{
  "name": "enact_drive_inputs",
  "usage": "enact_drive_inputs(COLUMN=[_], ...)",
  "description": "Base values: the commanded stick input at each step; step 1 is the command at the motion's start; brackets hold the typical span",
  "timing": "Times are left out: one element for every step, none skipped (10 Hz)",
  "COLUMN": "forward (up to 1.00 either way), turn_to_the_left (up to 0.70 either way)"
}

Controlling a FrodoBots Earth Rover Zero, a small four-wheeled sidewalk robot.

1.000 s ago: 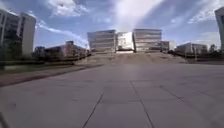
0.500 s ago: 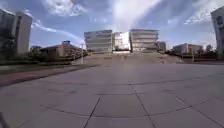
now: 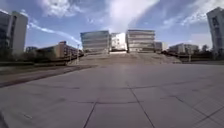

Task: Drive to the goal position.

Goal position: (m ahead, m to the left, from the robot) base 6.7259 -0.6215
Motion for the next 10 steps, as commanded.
enact_drive_inputs(forward=[0.7,0.7,0.7,0.7,0.7,0.7,0.7,0.7,0.7,0.7], turn_to_the_left=[0.0,0.0,0.0,0.0,0.0,0.0,0.0,0.0,0.0,0.0])
